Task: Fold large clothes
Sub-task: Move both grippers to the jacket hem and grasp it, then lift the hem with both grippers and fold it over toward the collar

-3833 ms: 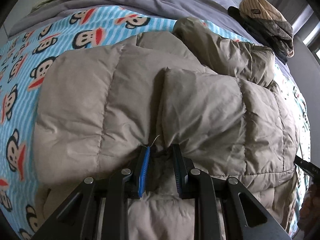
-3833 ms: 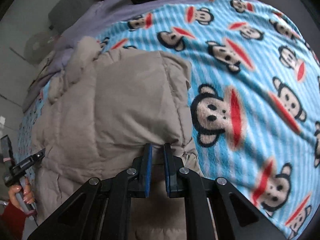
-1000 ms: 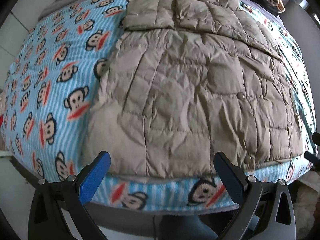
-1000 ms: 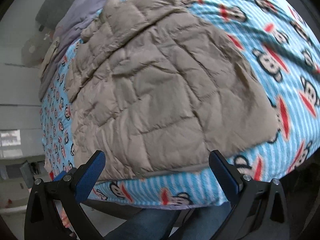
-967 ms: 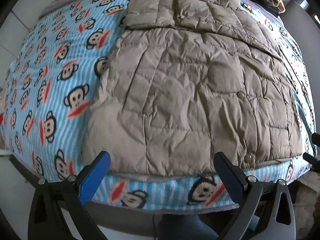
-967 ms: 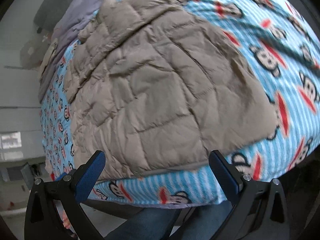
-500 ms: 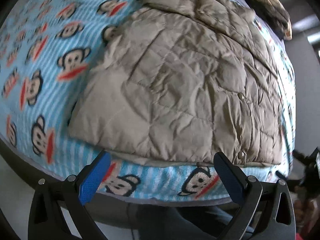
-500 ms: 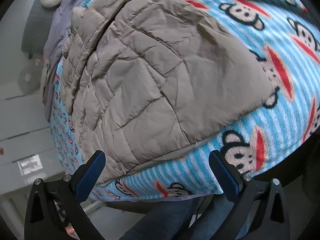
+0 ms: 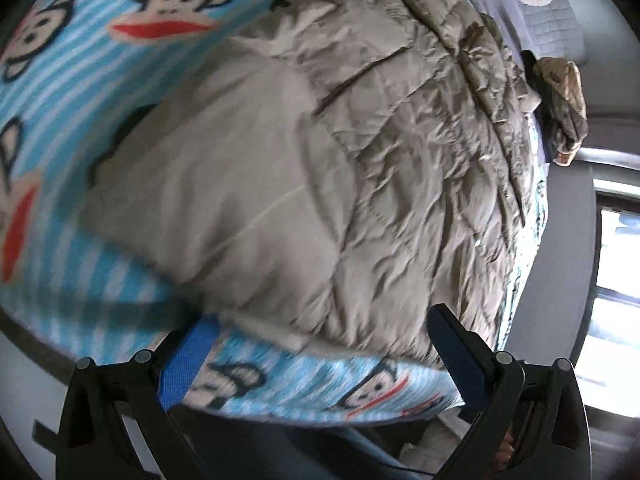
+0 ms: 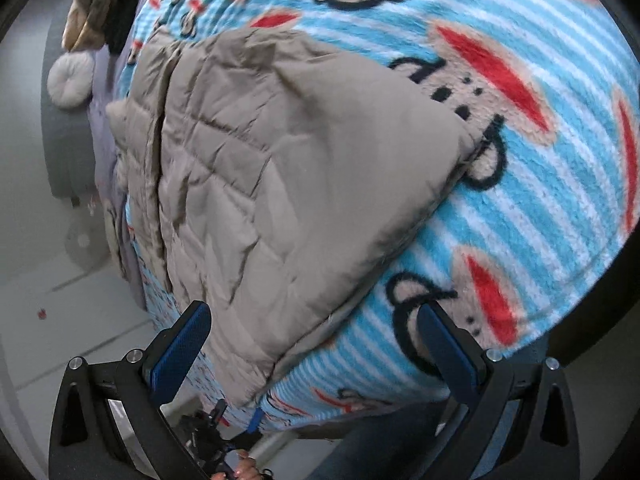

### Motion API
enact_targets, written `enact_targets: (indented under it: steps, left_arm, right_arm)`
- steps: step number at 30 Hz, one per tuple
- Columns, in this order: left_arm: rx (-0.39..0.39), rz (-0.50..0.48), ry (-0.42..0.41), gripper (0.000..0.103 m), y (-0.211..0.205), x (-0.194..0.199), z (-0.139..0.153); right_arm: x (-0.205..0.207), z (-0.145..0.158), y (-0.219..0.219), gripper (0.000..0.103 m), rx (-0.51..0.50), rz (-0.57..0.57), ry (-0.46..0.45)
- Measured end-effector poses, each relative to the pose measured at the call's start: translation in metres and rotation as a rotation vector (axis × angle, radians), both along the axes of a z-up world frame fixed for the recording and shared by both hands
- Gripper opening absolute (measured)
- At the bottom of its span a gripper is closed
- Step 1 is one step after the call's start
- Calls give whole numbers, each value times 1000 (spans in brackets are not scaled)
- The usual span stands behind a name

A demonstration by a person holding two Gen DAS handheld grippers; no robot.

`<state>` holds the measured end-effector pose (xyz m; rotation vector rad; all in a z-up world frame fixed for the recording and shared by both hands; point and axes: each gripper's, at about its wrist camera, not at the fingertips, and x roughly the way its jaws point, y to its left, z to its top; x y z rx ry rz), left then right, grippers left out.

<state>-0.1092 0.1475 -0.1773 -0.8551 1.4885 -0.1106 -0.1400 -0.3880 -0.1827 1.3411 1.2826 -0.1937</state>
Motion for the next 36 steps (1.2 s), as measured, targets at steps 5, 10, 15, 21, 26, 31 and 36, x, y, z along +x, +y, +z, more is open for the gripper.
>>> enact_targets:
  steps: [5, 10, 15, 21, 26, 31, 36]
  left_arm:
    - [0, -65, -27, 103, -12, 19, -2]
    - [1, -142, -43, 97, -20, 27, -2]
    - [32, -209, -34, 20, -17, 33, -6]
    - [-12, -223, -122, 13, -3, 44, 21]
    - [-3, -199, -242, 13, -4, 73, 67]
    - [68, -124, -338, 13, -7, 115, 109]
    - [146, -82, -428, 13, -26, 168, 142]
  right_arm:
    - [8, -12, 1, 101, 35, -60, -38]
    - [13, -19, 1, 81, 62, -128, -38]
    - [13, -20, 7, 18, 32, -150, 3]
    - [13, 3, 16, 11, -37, -121, -58]
    - [33, 32, 17, 9, -69, -47, -115]
    - [87, 75, 7, 9, -104, 64, -237]
    - [163, 118, -4, 9, -137, 180, -345]
